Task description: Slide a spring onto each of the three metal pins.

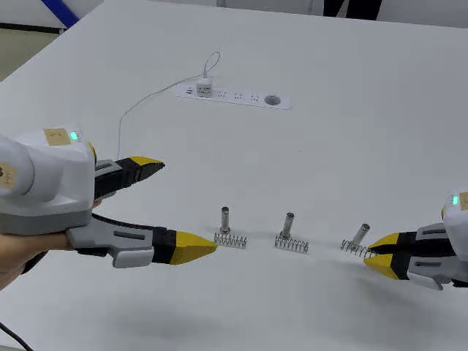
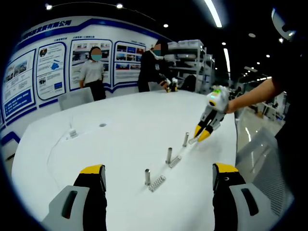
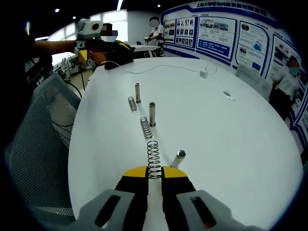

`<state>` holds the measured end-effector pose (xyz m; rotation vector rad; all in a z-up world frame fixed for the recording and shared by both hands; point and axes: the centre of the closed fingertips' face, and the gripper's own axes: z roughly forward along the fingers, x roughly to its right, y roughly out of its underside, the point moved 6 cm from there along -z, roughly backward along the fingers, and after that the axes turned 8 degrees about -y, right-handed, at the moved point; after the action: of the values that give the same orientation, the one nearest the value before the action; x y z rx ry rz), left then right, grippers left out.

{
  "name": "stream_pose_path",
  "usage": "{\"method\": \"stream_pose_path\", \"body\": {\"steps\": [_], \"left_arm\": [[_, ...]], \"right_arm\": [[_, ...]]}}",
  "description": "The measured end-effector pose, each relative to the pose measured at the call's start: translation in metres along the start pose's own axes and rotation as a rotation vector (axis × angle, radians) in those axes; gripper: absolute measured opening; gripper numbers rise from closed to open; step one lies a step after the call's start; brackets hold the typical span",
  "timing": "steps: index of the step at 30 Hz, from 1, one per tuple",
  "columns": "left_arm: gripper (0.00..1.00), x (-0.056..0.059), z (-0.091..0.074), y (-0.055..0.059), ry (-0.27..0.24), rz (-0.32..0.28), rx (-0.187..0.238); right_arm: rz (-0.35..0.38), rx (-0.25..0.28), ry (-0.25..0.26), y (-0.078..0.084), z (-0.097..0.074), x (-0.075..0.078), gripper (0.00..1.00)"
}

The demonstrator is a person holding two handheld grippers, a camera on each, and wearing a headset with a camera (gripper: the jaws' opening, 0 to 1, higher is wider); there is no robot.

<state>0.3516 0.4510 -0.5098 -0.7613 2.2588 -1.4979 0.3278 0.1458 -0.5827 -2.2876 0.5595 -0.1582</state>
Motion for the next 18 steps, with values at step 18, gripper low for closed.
{"method": "stream_pose_path", "body": {"steps": [18], "left_arm": [[0.86, 0.036, 0.022, -0.004, 0.123, 0.054, 0.009]], "right_arm": [[-0.13, 0.079, -0.03, -0.054, -0.006, -0.03, 0.1]]}}
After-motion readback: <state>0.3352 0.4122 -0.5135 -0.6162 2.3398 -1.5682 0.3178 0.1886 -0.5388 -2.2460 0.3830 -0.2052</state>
